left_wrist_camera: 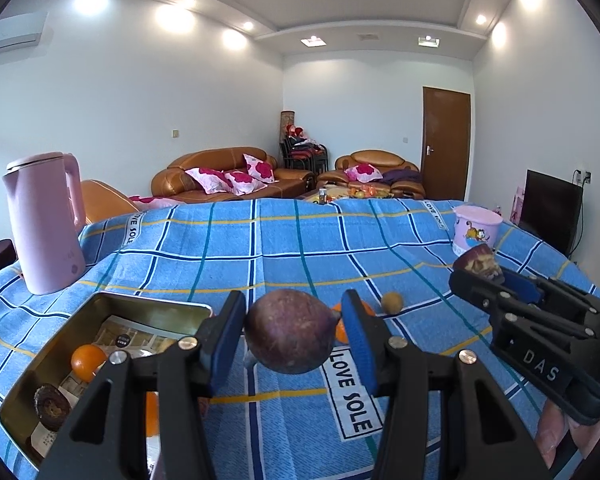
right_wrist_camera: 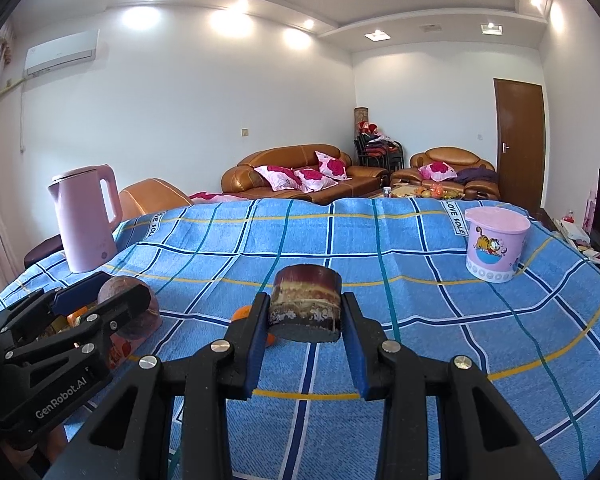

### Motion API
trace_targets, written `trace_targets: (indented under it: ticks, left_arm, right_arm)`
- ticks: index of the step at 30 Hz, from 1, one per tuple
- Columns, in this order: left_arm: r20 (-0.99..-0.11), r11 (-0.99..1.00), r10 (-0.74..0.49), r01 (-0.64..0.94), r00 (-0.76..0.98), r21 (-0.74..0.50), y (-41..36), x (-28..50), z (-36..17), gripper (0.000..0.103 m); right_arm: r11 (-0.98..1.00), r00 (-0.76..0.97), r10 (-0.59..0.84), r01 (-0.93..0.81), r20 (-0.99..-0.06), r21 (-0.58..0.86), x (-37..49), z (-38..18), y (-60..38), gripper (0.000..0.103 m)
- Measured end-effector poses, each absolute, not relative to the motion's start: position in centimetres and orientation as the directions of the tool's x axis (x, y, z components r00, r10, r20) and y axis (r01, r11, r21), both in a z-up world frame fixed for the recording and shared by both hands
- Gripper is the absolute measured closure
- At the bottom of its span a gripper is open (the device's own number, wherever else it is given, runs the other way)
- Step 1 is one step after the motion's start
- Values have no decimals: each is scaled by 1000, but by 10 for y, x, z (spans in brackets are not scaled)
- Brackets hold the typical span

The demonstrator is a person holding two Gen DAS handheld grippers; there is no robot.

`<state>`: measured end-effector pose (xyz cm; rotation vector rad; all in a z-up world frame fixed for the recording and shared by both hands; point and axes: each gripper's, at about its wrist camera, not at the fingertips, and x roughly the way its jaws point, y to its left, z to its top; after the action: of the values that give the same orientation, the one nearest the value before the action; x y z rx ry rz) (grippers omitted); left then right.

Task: Organize fruits

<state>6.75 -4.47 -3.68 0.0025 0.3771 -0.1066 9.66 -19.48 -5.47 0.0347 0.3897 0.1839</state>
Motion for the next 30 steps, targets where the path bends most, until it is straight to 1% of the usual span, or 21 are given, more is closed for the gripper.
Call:
trace_targets:
  ticks: [7,16,30]
  left_arm:
    - [-388,994,-106,101,916,-34,-37,66,-37,52]
    - [-403,996,-85,72,911,-48,-11,55,-29,52]
    - [-473,998,25,-46,881,-33,61,45,-31,52]
  right_arm:
    - [979,906,206,-195,-369,67,93,-48,-187,66]
    - [954,891,294,-293,-346,55,81,-25,-152,66]
    - [898,821,429,-432,-377,82,75,-21,-95,66]
